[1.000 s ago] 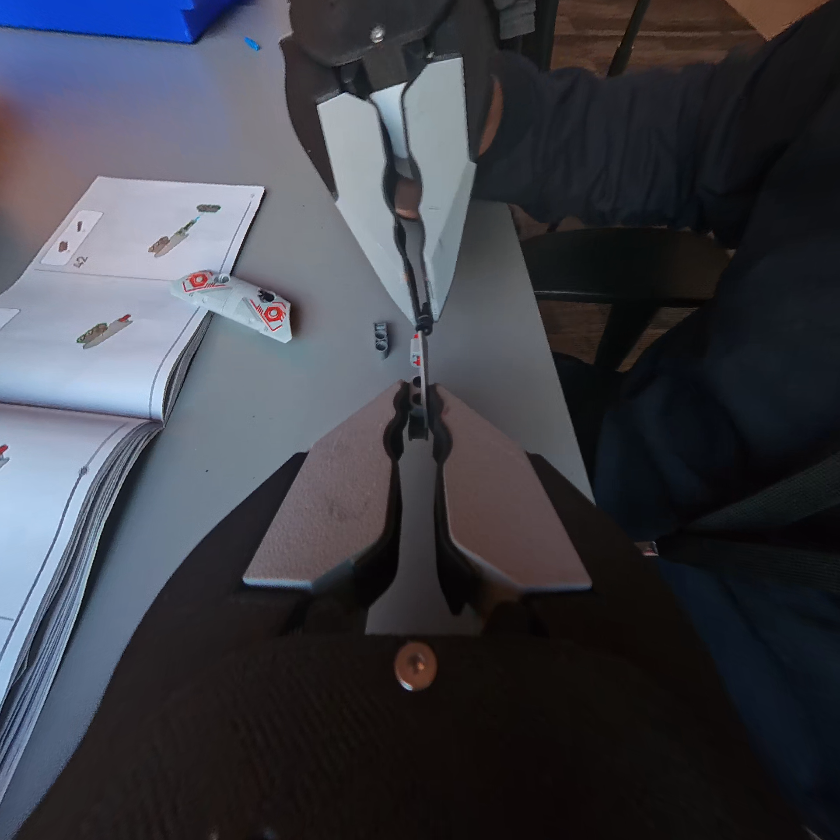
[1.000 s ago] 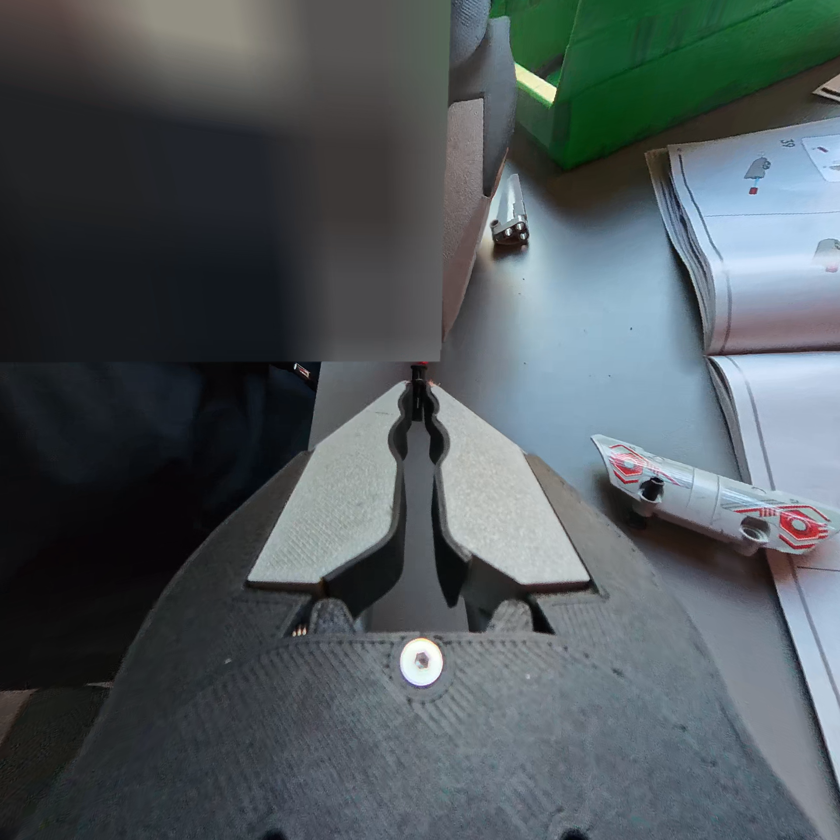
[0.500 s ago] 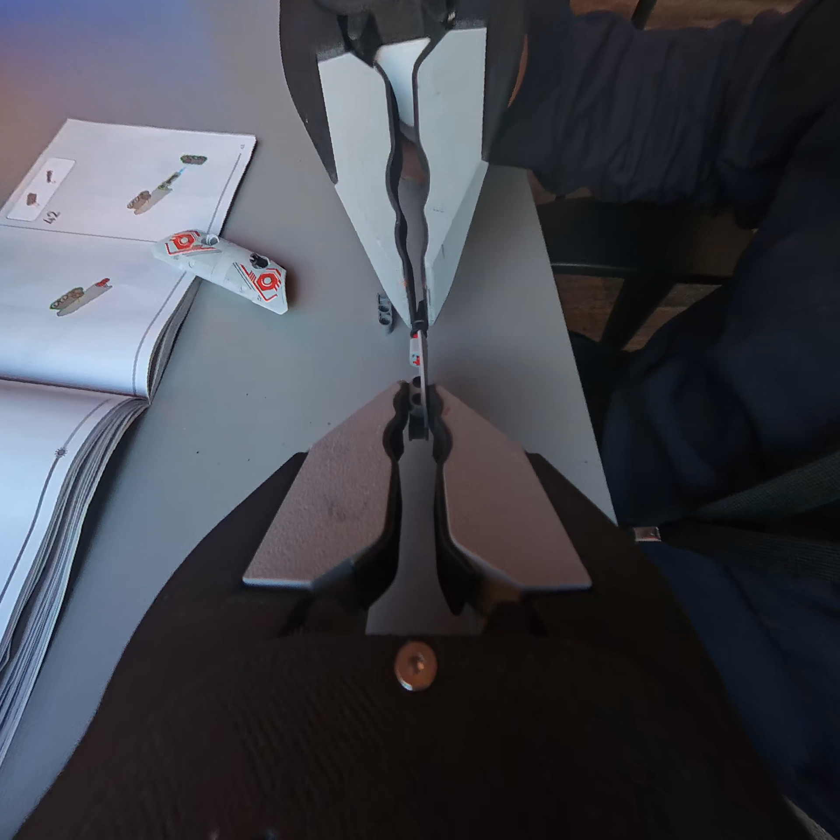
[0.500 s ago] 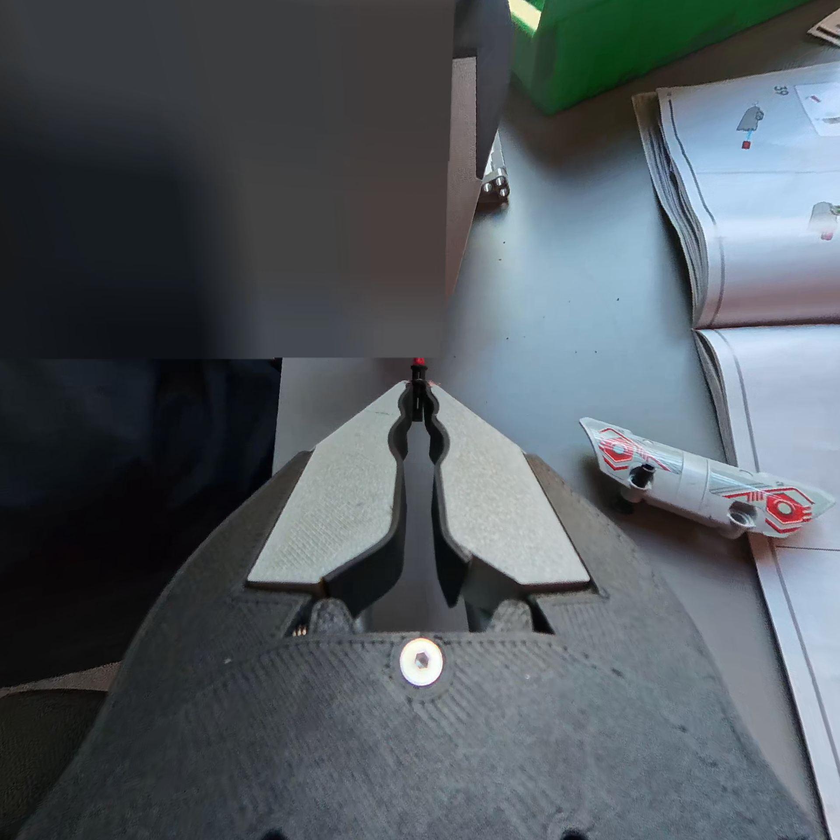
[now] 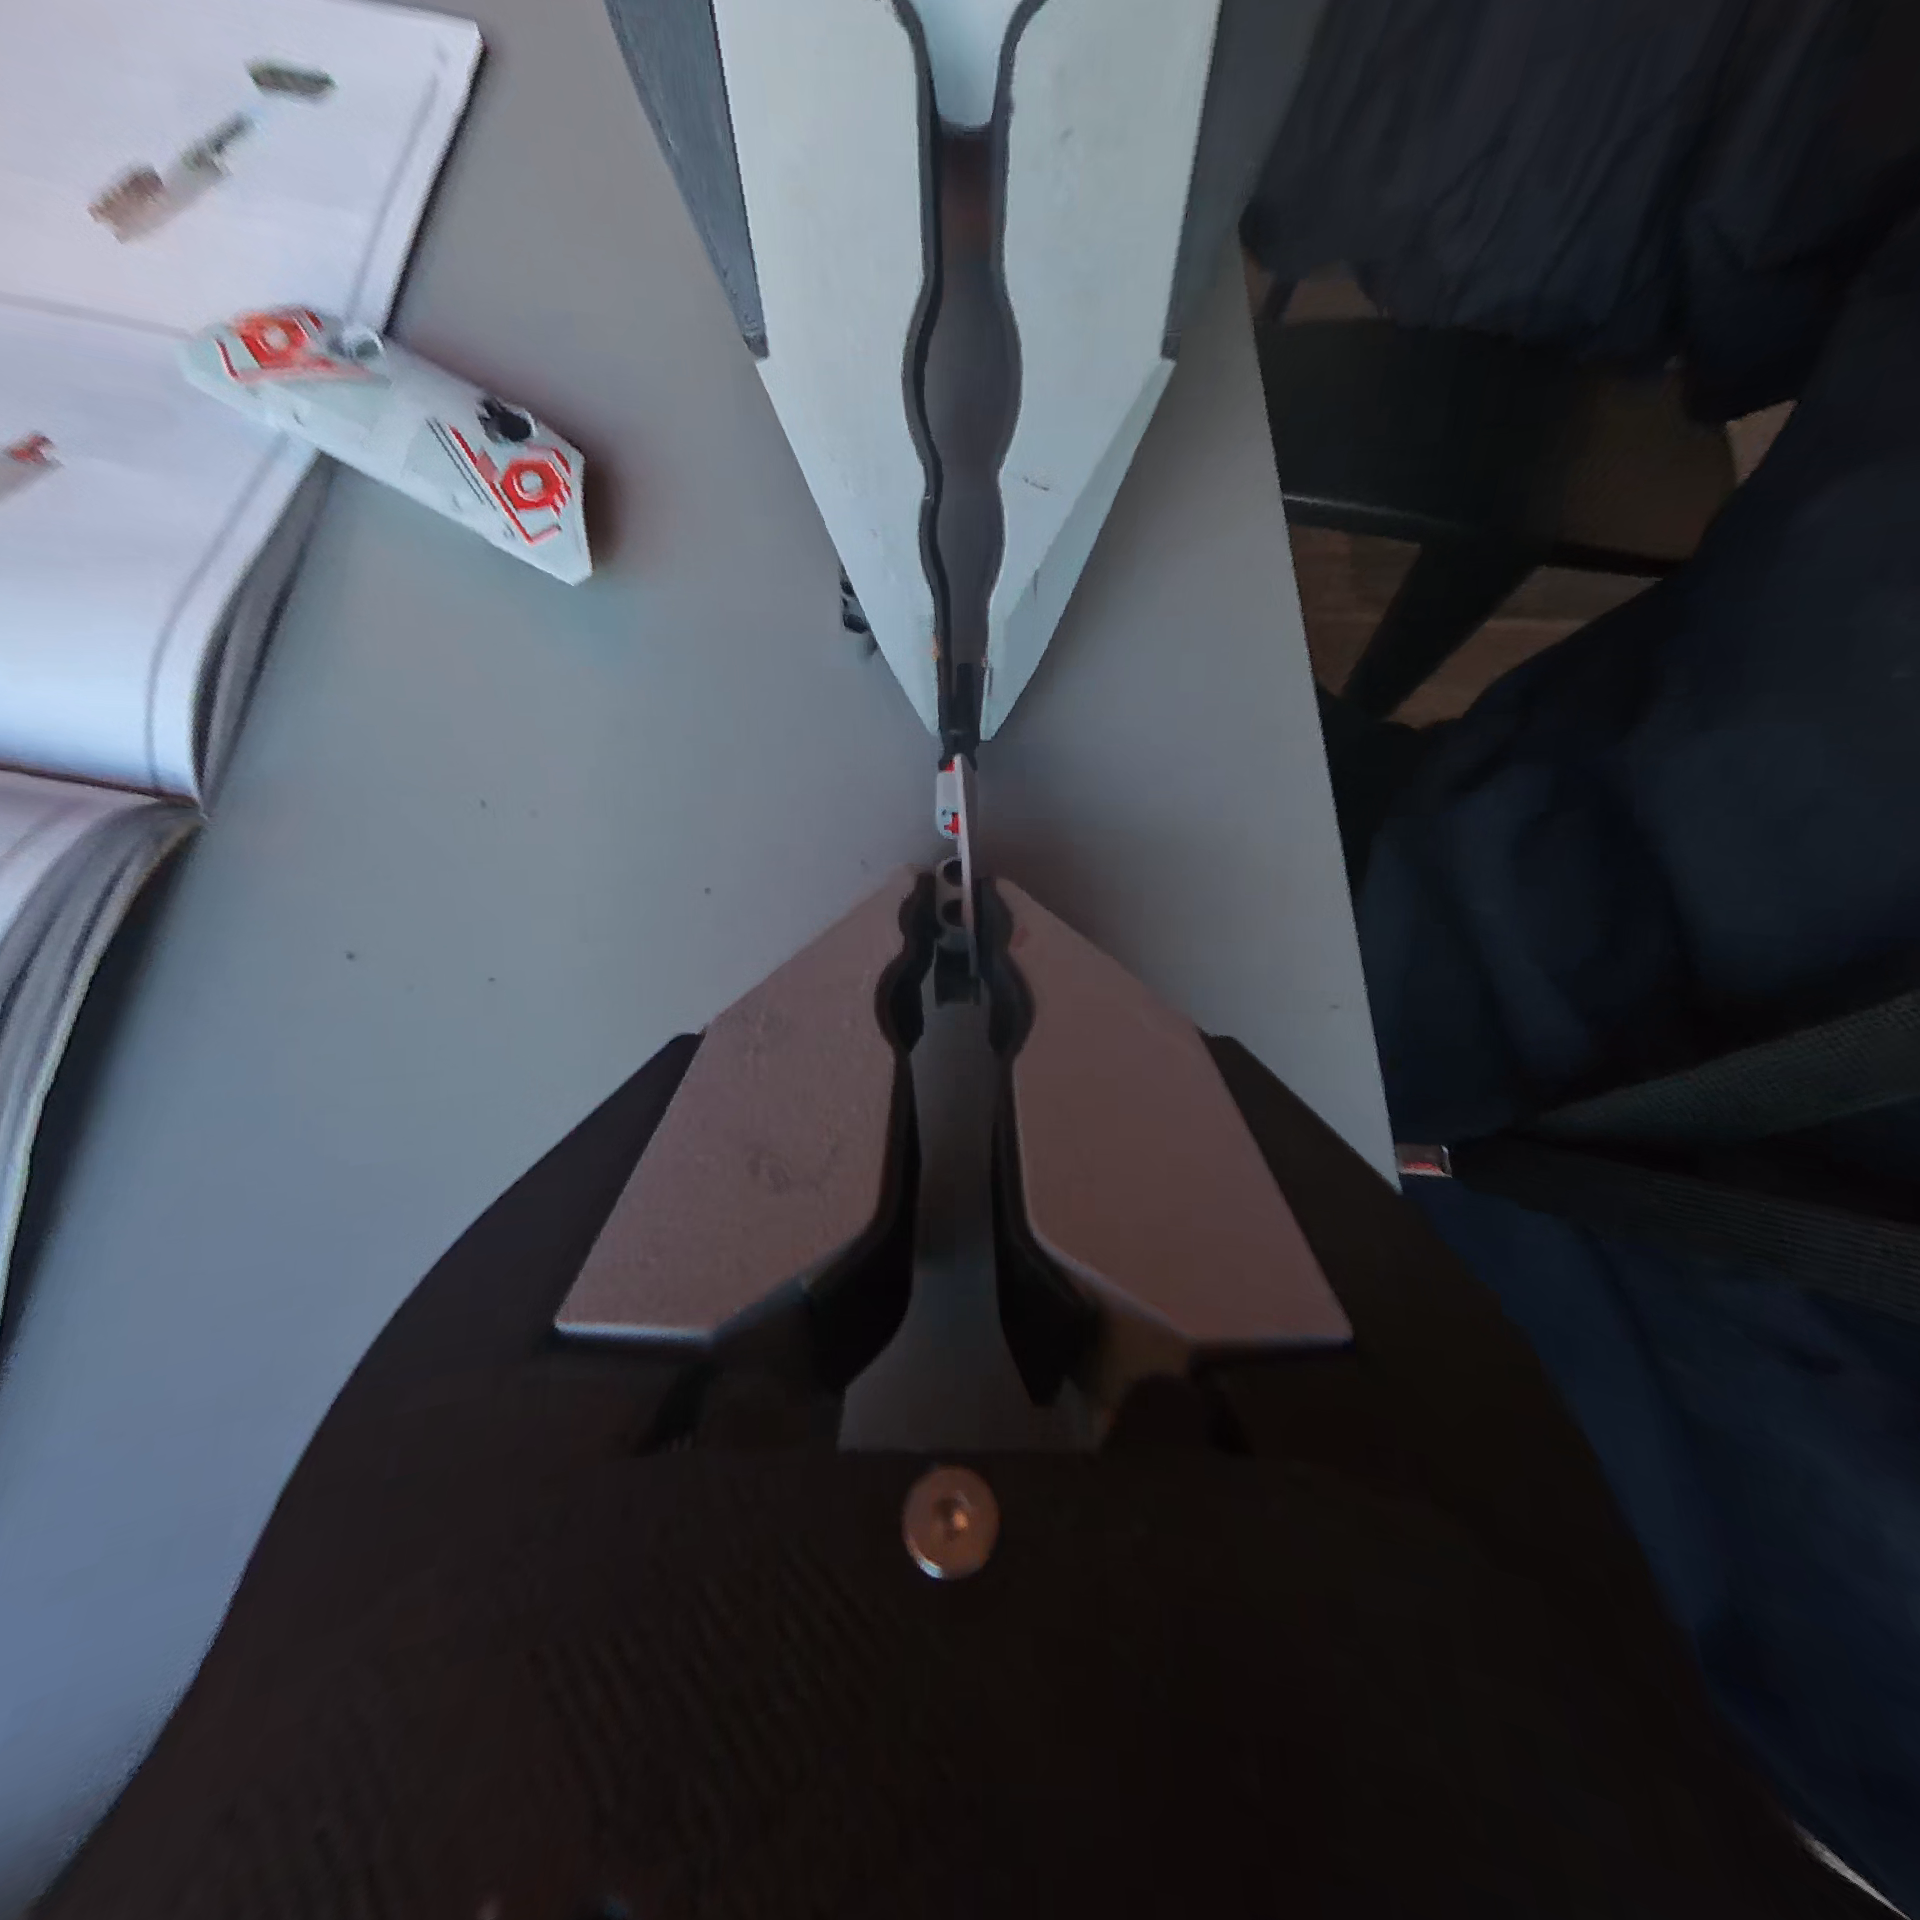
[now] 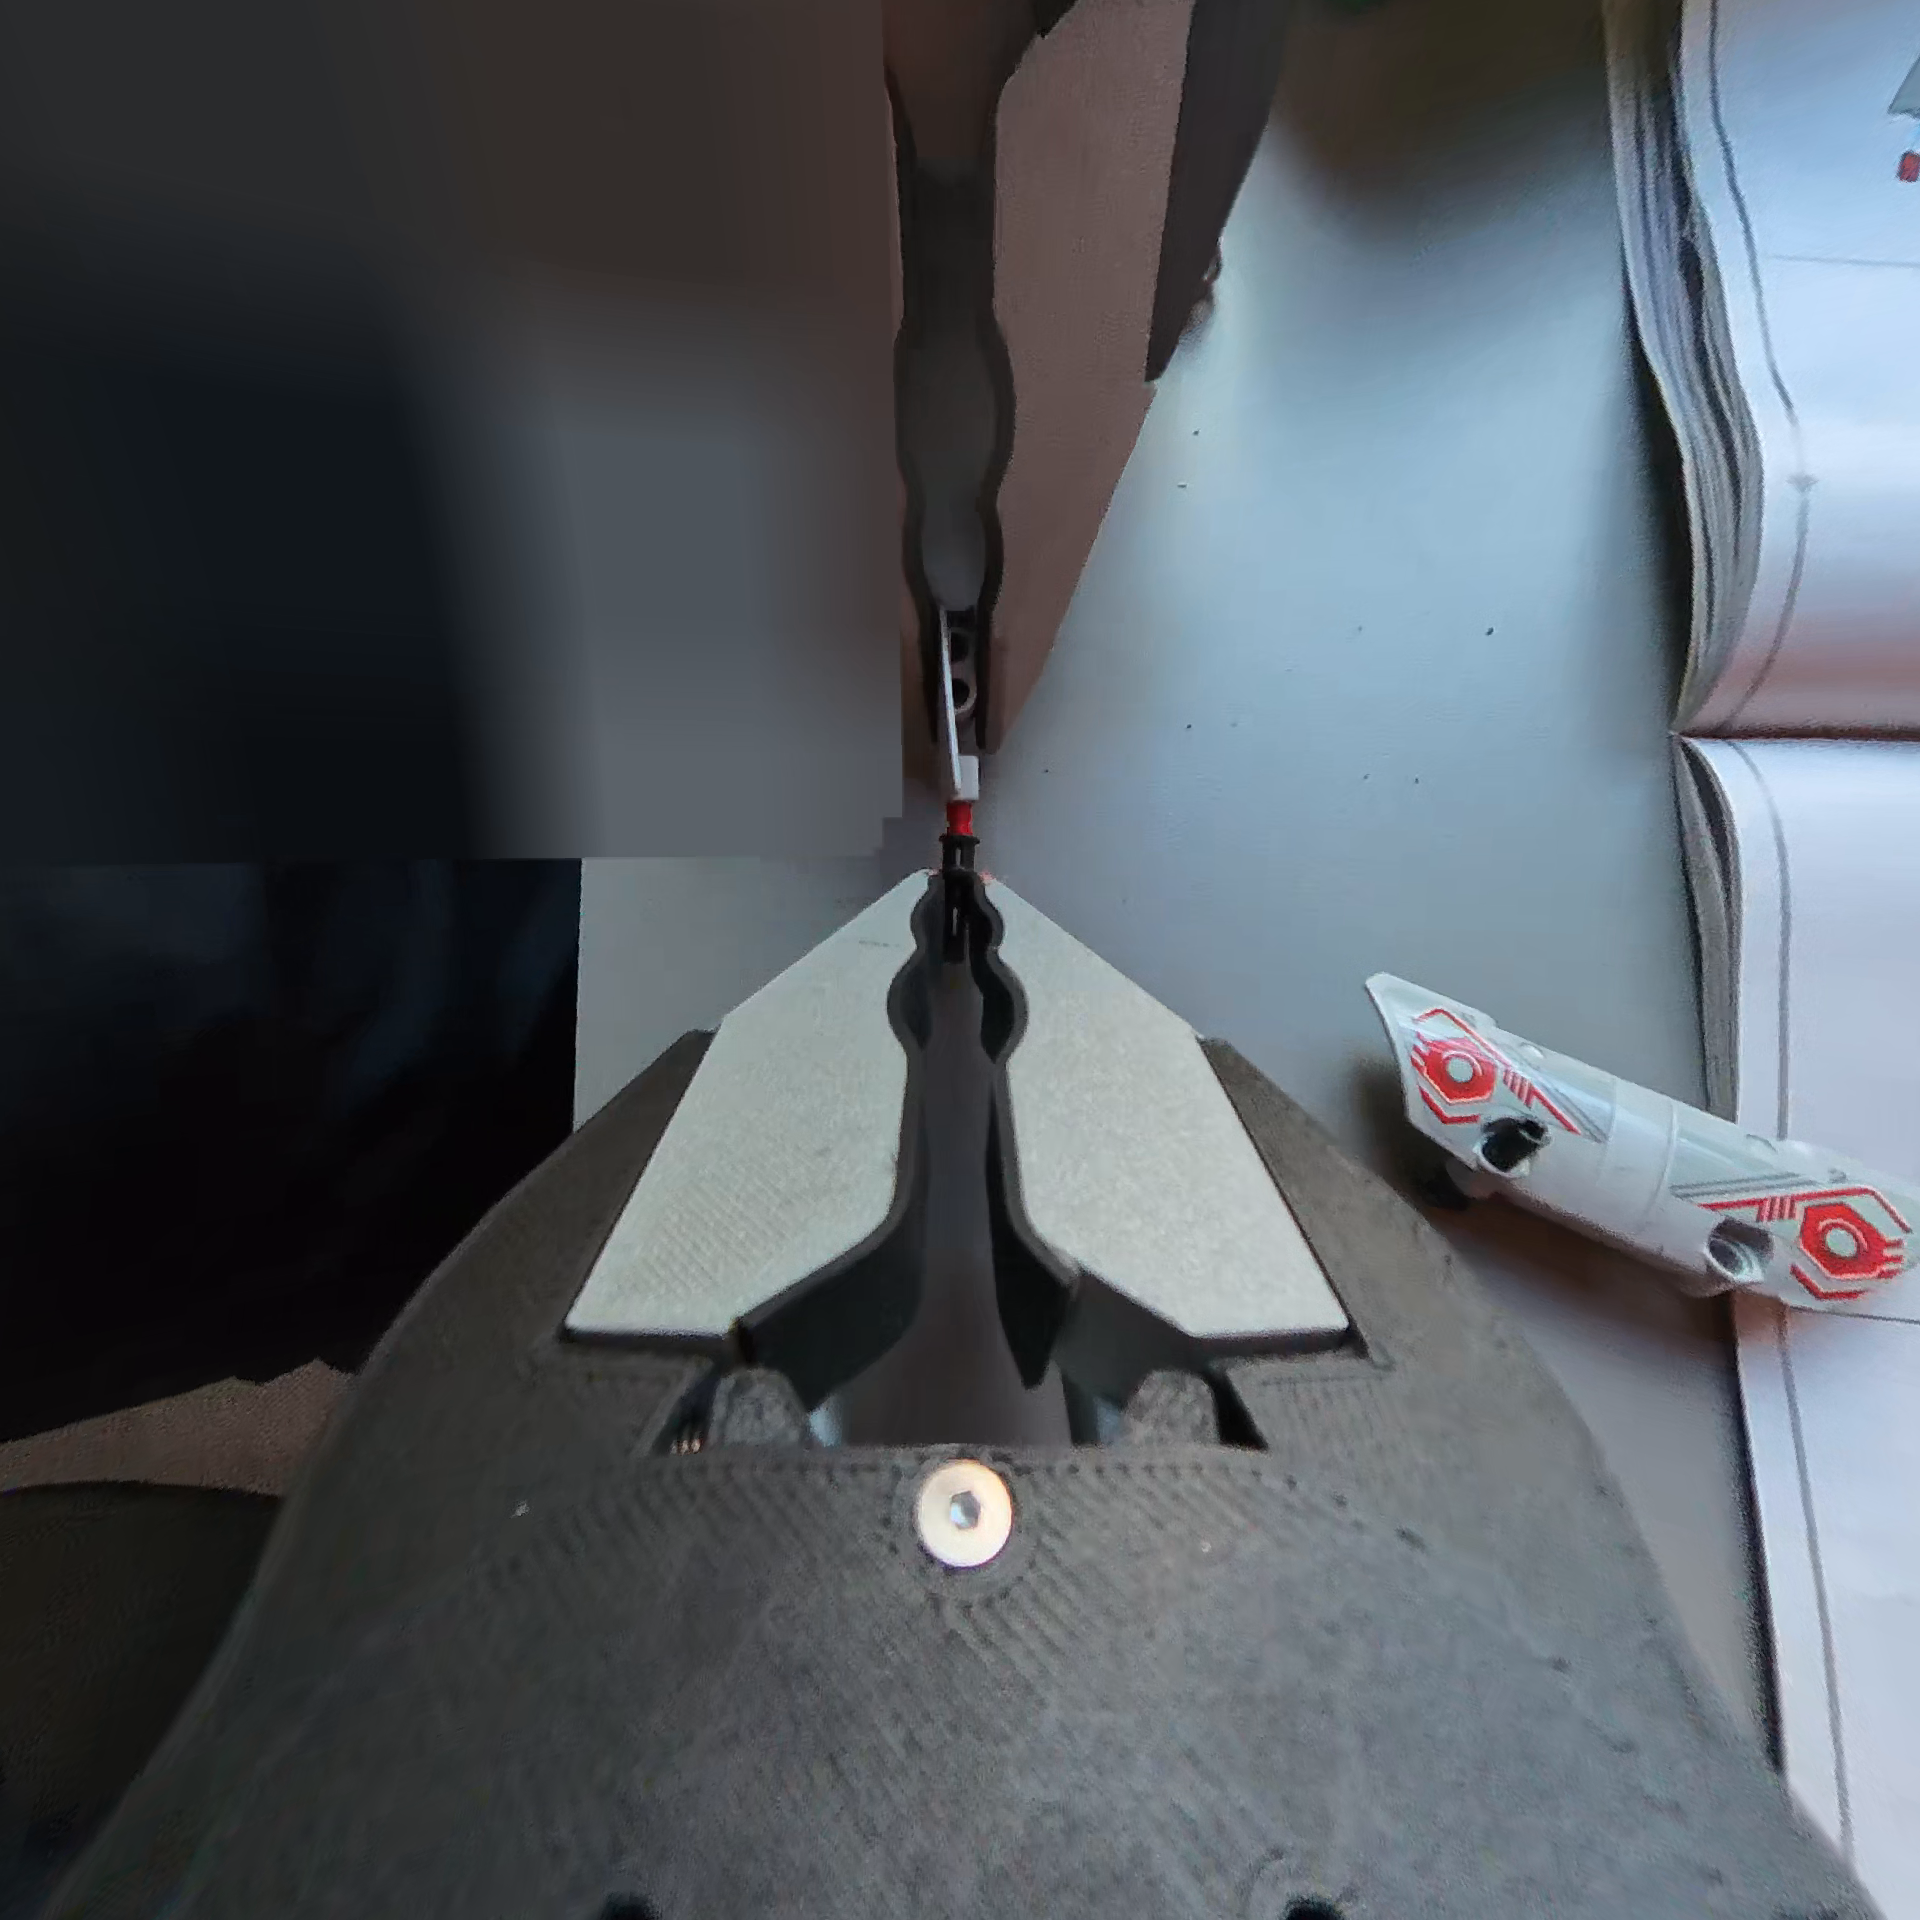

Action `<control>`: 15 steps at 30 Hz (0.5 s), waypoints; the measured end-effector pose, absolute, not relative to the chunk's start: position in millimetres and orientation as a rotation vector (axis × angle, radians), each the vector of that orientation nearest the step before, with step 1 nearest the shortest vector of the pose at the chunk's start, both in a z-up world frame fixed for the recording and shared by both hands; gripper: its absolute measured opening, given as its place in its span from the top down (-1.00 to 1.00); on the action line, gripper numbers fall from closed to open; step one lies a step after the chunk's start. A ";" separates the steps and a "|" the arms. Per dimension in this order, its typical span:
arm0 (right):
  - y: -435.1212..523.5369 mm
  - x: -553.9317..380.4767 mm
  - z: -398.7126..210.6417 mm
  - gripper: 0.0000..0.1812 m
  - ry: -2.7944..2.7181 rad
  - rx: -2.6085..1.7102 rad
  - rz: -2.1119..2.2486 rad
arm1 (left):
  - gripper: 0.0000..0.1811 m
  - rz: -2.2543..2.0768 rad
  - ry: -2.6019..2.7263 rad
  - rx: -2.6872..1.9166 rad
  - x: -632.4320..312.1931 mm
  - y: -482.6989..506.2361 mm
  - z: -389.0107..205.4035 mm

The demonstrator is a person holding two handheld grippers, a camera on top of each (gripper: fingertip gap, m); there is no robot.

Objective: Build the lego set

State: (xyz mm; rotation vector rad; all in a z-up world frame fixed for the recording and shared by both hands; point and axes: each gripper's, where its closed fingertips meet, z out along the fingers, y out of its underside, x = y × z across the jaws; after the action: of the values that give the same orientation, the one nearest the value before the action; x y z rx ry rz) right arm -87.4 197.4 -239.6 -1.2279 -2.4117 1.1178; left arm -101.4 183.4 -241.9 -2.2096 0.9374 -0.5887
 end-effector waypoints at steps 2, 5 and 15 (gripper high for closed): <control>196.0 -88.0 -240.5 0.99 -2.440 -1.225 1.086 | 0.95 -0.602 0.933 -2.215 -100.9 182.9 -241.7; 195.4 -88.2 -241.3 0.98 -2.487 -1.225 1.006 | 0.95 -0.609 0.929 -2.226 -101.0 182.8 -241.8; 194.4 -88.3 -240.7 0.99 -2.571 -1.176 0.882 | 0.95 -0.624 0.942 -2.249 -100.7 182.2 -242.0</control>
State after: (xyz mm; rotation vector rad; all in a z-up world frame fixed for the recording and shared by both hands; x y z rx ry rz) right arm -88.3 194.4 -240.7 -1.1760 -2.5710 0.8816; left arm -100.7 182.2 -242.0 -2.2494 0.9418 -0.6242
